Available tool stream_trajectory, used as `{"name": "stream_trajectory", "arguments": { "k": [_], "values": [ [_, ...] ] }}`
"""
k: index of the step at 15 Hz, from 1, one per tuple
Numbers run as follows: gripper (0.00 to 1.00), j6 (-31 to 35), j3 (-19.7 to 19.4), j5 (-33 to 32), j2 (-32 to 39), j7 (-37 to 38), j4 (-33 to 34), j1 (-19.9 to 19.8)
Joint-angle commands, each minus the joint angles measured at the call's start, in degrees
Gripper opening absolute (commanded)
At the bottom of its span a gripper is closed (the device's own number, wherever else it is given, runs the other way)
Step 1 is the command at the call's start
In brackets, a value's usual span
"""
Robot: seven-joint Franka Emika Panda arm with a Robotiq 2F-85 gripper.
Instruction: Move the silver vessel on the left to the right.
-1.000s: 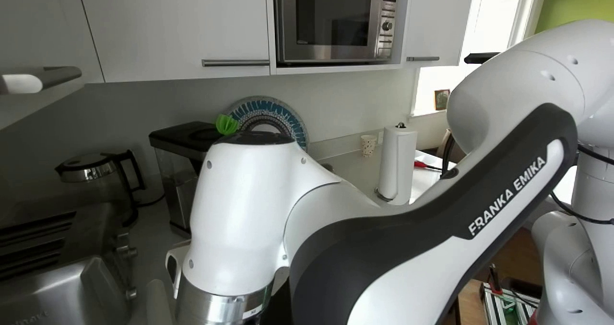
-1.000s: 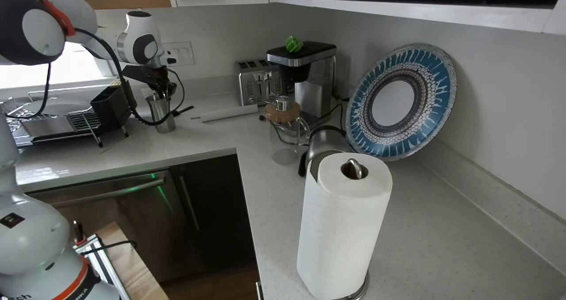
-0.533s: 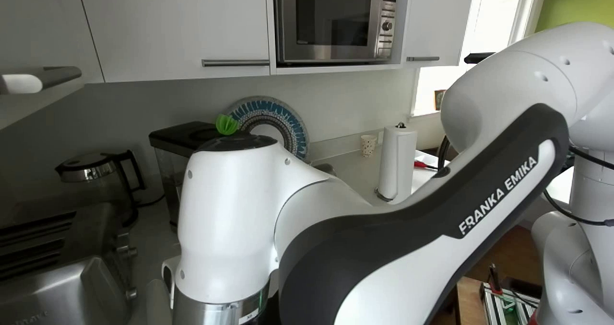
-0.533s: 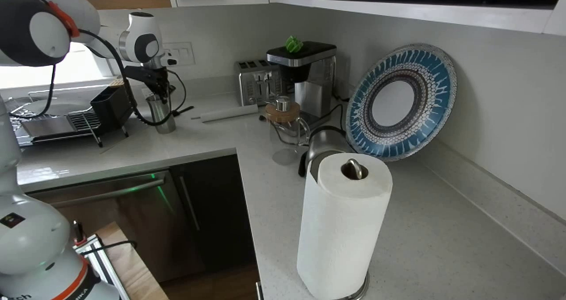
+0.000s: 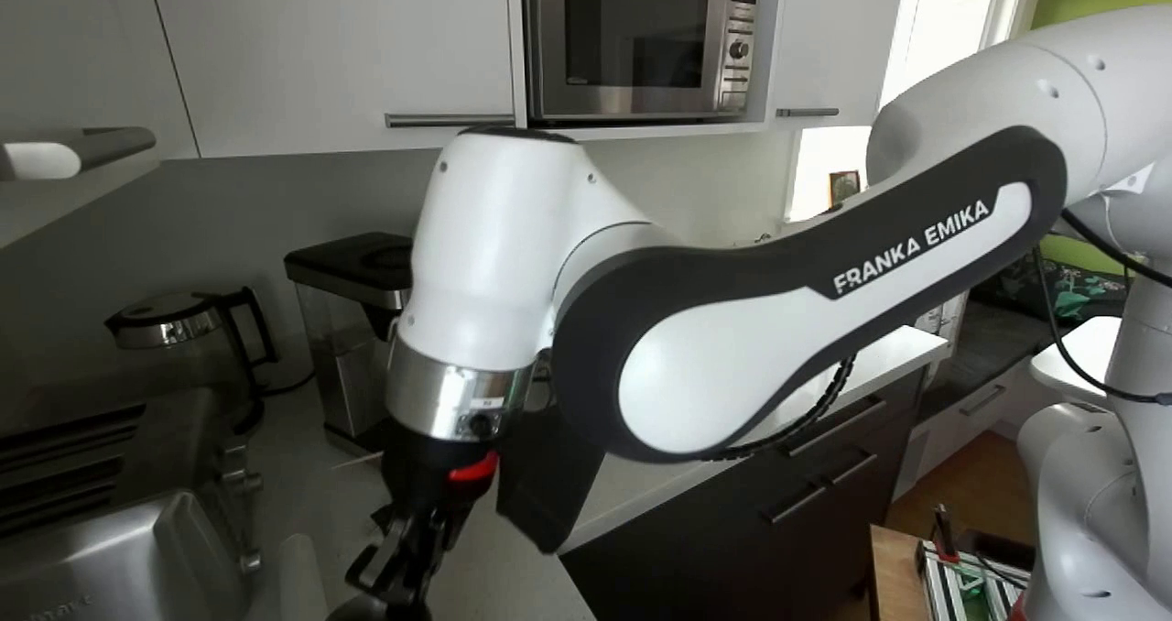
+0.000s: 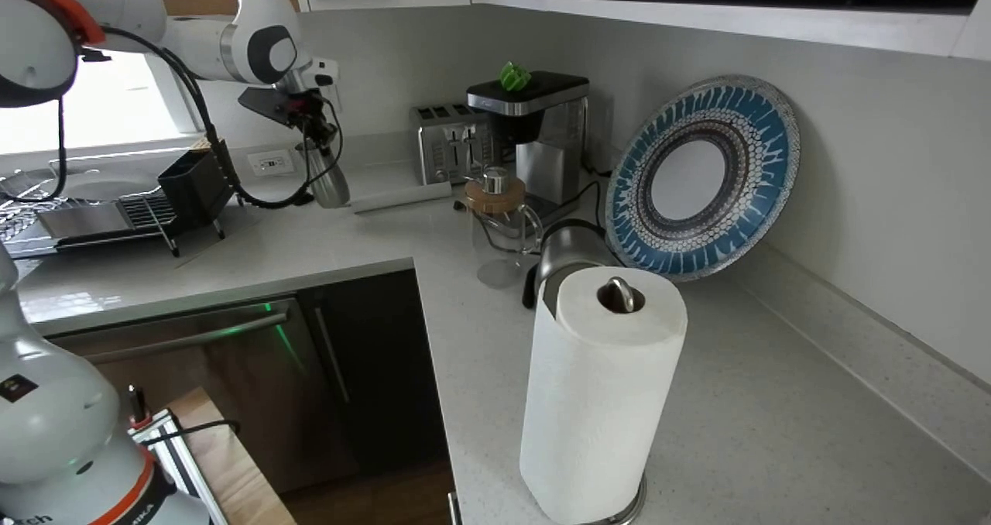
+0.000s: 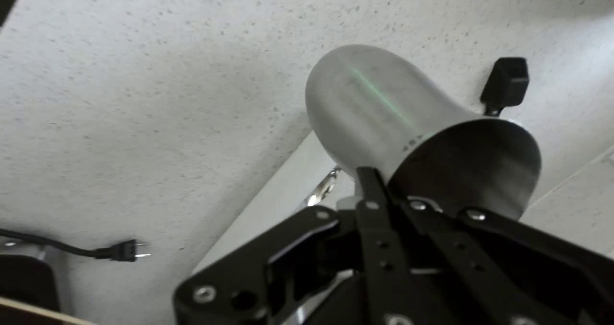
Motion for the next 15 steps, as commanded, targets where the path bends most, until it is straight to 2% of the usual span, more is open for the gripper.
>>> {"name": "stream_trajectory", "arguments": {
  "k": [1, 3, 5, 6, 8, 9, 13, 15],
  "values": [
    [0.01, -0.7, -1.3, -0.3, -9.1, 8.6, -8.2, -2.2],
    [0.01, 1.3, -1.8, -3.0, -12.6, 12.9, -12.4, -4.2],
    [0.01, 2.4, -1.5, -2.6, -15.5, 17.8, -15.8, -5.8],
    [0.04, 0.0, -1.0, -1.6, -10.8, 12.9, -10.1, -5.5],
    [0.04, 0.5, -1.0, -1.5, -13.2, 15.1, -13.0, -6.6],
    [0.01, 0.9, -0.5, -3.6, -12.9, 17.2, -12.9, -7.1],
    [0.01, 0.8, -1.7, -8.4, -11.7, 22.1, -13.4, -10.2],
    [0.01, 1.8, -2.8, -8.7, -10.4, 24.9, -13.2, -11.7]
  ]
}}
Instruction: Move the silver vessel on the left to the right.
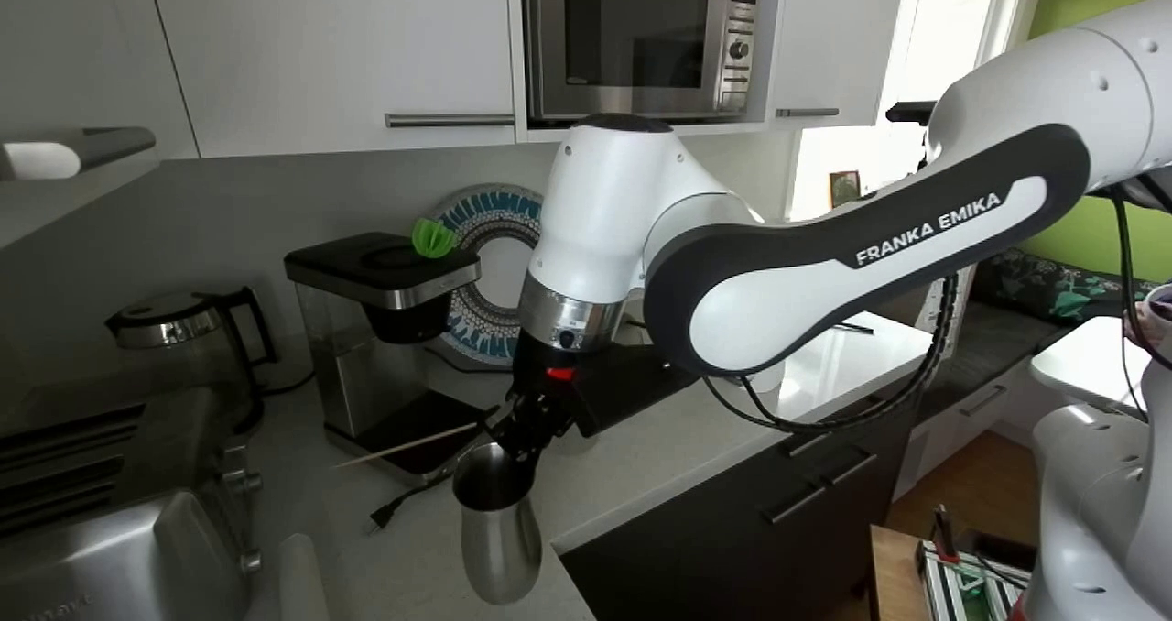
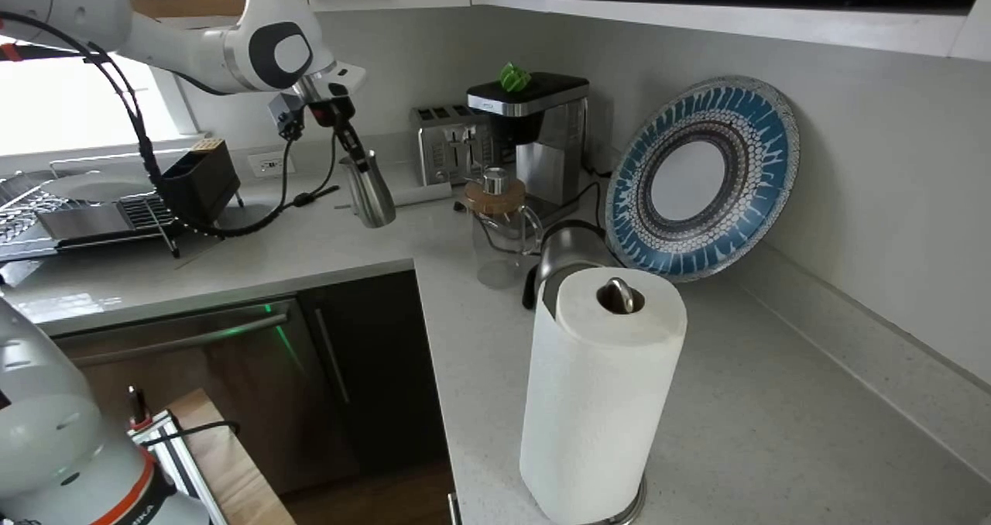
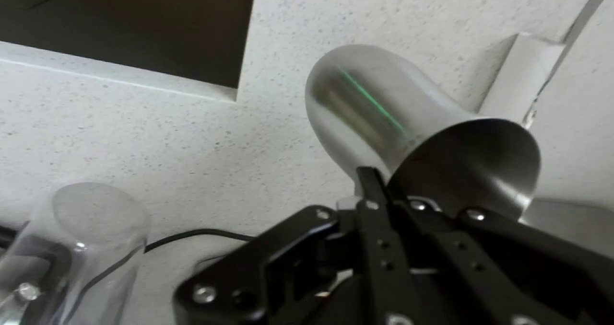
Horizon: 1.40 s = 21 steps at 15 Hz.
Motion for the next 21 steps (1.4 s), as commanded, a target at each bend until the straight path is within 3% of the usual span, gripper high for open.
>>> {"name": "stream_trajectory", "arguments": {
  "k": [1, 6, 7, 10, 21],
  "values": [
    [0.01, 1.9, -1.2, -2.1, 2.5, 6.1, 0.8, -2.7],
    [0.01, 5.7, -2.7, -5.2, 6.1, 17.4, 3.0, -4.0],
    [0.01, 4.7, -3.2, -3.1, 4.6, 13.0, 1.4, -3.7],
    [0.01, 4.8, -3.4, -3.2, 5.3, 13.3, 1.7, -3.6],
    [0.01, 7.1, -8.1, 6.8, 10.6, 13.8, 5.3, -5.4]
  ]
}}
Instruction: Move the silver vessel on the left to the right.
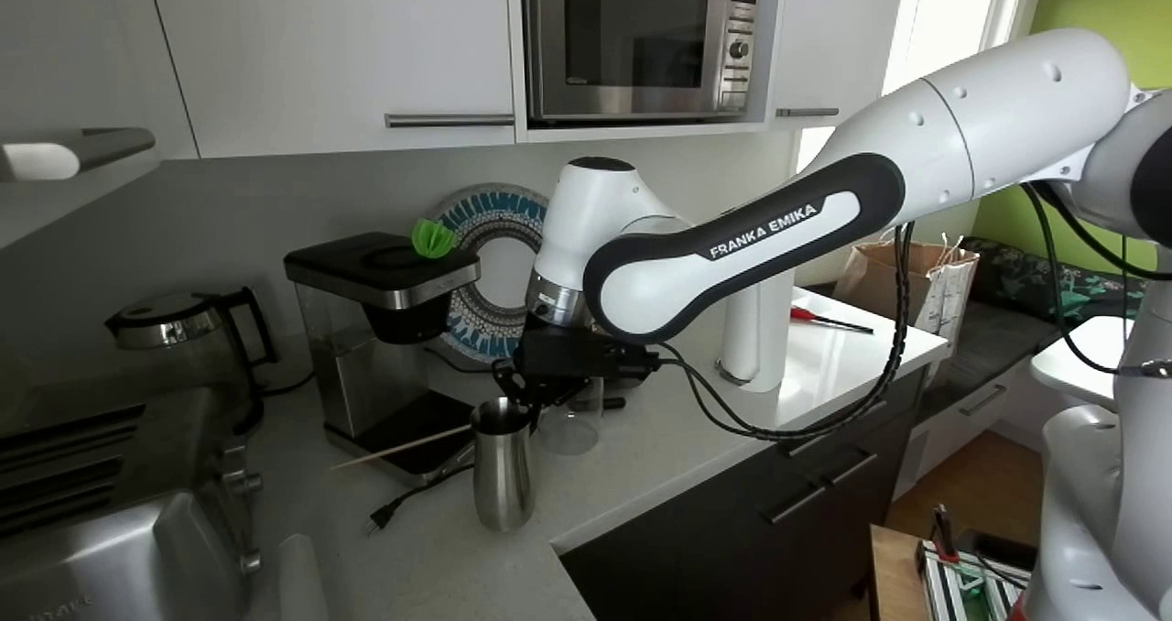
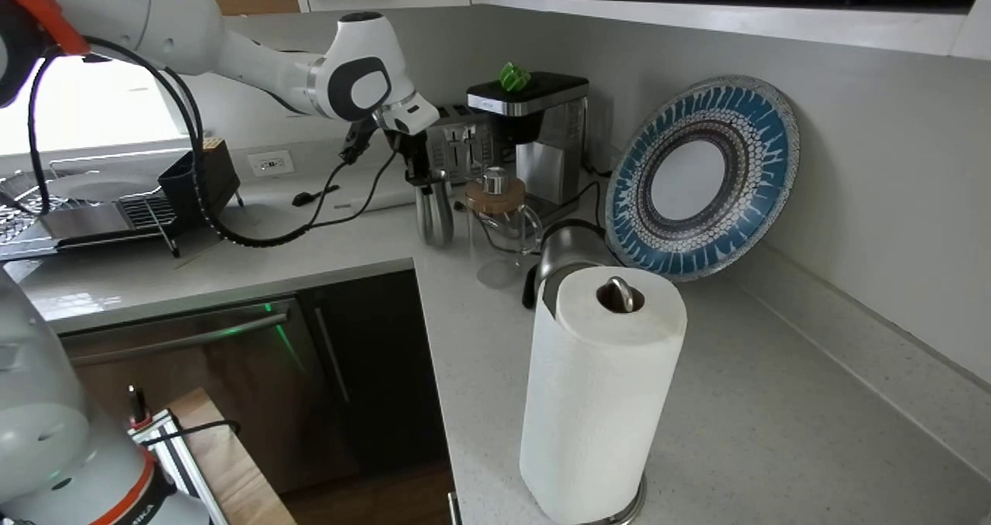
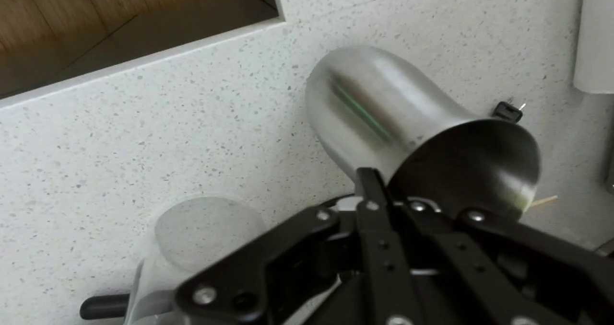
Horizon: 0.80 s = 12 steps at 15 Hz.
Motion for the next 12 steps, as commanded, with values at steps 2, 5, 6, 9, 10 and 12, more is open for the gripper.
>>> {"name": "stream_trajectory", "arguments": {
  "k": [2, 5, 6, 9, 10, 12],
  "values": [
    [0.01, 2.6, -0.8, 2.3, 2.8, 1.0, 2.6, 0.2],
    [0.01, 1.9, -1.6, -0.4, 4.2, 3.6, 3.8, 0.4],
    [0.01, 2.0, -1.8, -0.7, 4.5, 4.0, 3.9, 0.4],
    [0.29, 1.4, -2.3, -0.5, 5.4, 4.7, 4.7, 0.5],
    [0.29, 1.2, -2.4, -0.4, 5.5, 4.8, 4.7, 0.6],
    [0.43, 0.1, -2.5, -0.6, 5.4, 5.2, 5.2, 0.6]
  ]
}}
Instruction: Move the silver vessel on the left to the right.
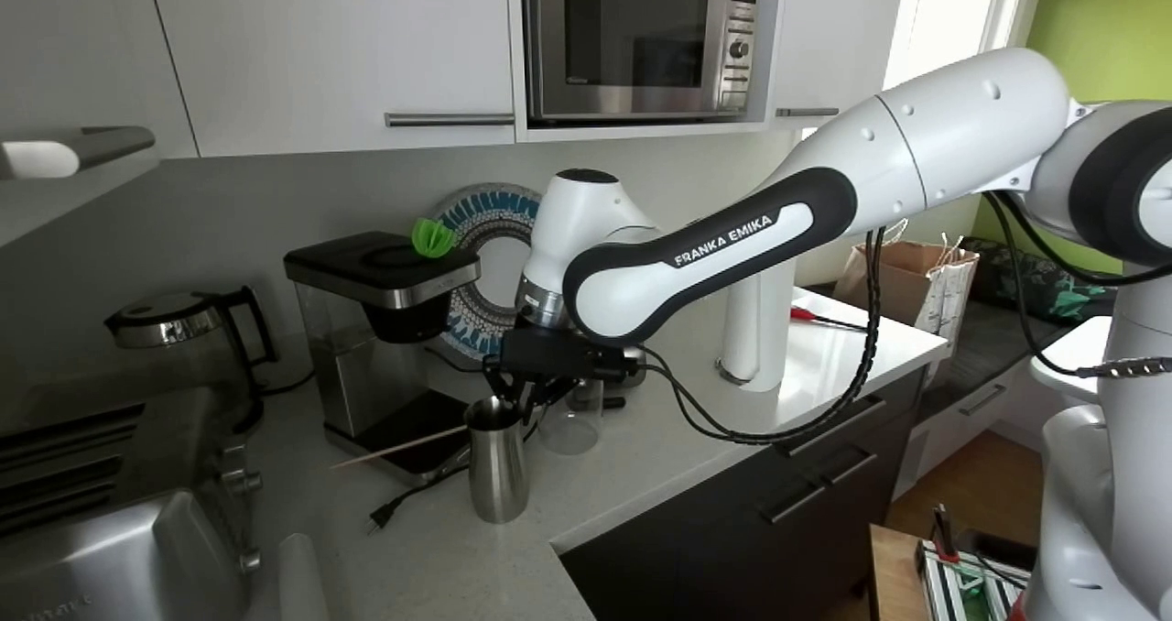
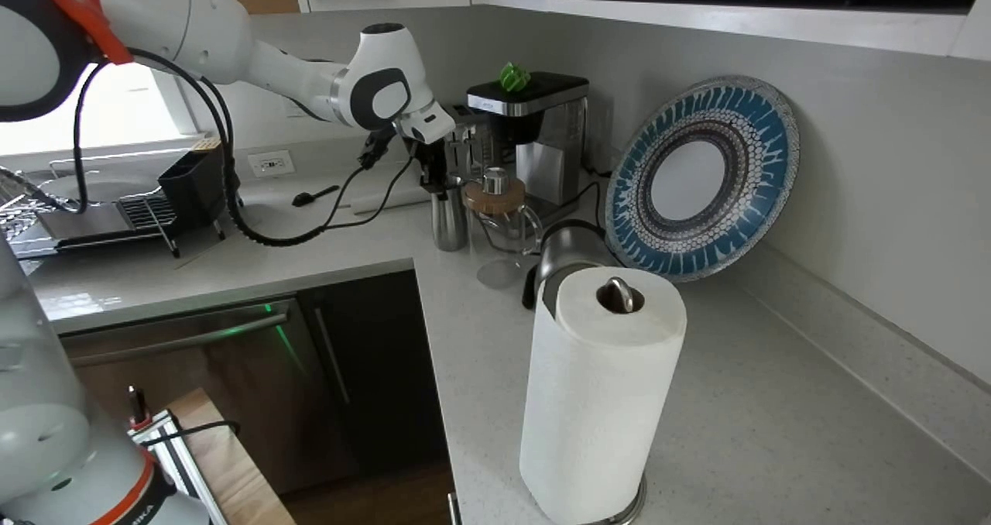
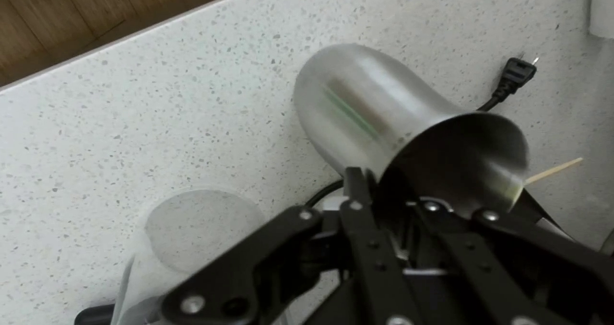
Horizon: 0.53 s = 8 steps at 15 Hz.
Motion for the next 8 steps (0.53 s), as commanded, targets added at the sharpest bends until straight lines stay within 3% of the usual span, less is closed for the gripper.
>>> {"name": "stream_trajectory", "arguments": {
  "k": [1, 3, 8],
  "values": [
    [0.5, -2.9, -0.6, -0.5, -0.2, 1.5, 1.9, 0.6],
    [0.65, -2.7, 0.0, 0.7, -3.7, -1.3, 1.2, 0.7],
    [1.0, -3.4, 1.7, 8.2, -12.8, -20.5, -0.8, 1.1]
  ]
}}
